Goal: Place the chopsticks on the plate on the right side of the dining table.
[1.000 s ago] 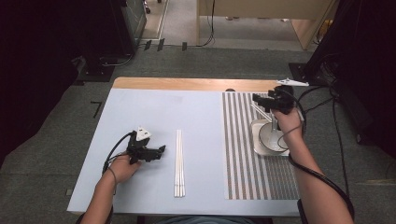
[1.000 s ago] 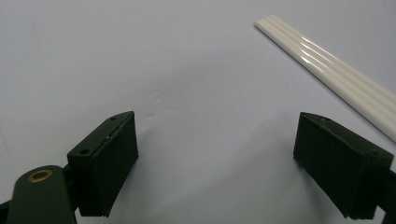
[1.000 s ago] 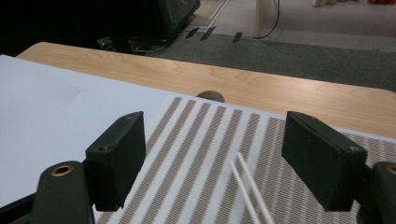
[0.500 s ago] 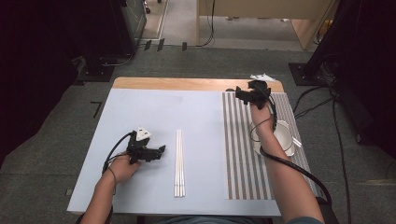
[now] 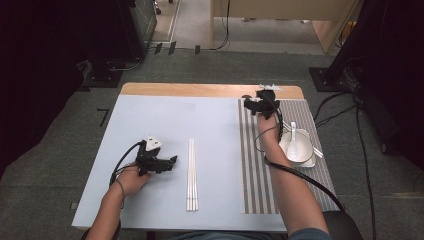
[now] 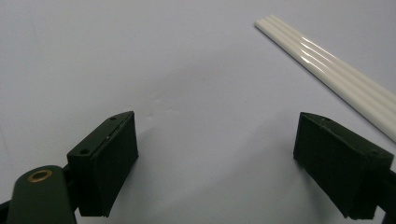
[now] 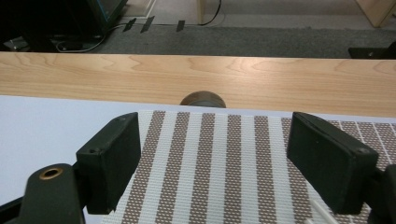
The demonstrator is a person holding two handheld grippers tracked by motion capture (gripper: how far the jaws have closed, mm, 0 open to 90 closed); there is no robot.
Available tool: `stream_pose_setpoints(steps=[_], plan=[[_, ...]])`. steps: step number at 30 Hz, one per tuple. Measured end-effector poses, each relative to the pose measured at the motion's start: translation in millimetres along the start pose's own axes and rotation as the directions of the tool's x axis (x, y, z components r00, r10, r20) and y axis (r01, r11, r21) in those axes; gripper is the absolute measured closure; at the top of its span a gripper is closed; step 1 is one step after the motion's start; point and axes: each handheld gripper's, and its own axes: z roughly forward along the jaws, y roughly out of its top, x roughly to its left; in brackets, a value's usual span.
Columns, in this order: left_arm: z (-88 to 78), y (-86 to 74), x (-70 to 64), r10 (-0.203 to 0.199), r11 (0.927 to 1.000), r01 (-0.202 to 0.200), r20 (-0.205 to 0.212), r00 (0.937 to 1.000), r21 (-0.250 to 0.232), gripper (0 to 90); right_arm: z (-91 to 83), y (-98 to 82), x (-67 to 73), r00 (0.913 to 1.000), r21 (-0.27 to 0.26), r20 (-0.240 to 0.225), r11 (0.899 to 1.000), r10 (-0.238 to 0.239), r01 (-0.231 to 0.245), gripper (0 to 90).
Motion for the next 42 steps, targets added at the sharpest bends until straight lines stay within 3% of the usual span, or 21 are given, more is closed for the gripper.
stream_pose_setpoints(steps=[3, 11, 16, 26, 42], plan=[[0.0, 0.0, 0.0, 0.000, 1.0000, 0.000, -0.001, 1.0000, 0.000, 13.5, 2.9, -2.0, 2.7, 0.9996, -0.008, 0.025, 1.000, -0.013, 0.013, 16.3], [0.0, 0.1, 0.0, 0.000, 1.0000, 0.000, 0.000, 1.0000, 0.001, 13.5, 11.6, -8.4, -10.1, 0.9959, 0.009, 0.065, 0.998, 0.063, -0.064, 16.5], [0.0, 0.0, 0.1, -0.001, 1.0000, 0.001, 0.000, 1.0000, 0.000, 13.5, 17.3, -12.2, -14.8, 0.9933, 0.034, 0.088, 0.996, 0.076, -0.079, 16.4], [0.0, 0.1, 0.0, 0.000, 1.0000, 0.000, 0.000, 1.0000, 0.001, 13.5, 20.2, -18.1, -15.9, 0.9928, 0.069, 0.090, 0.994, 0.078, -0.085, 16.5], [0.0, 0.1, 0.0, 0.000, 1.0000, 0.000, 0.000, 1.0000, 0.001, 13.5, 18.3, -25.4, -18.8, 0.9912, 0.073, 0.082, 0.991, 0.104, -0.110, 16.5]])
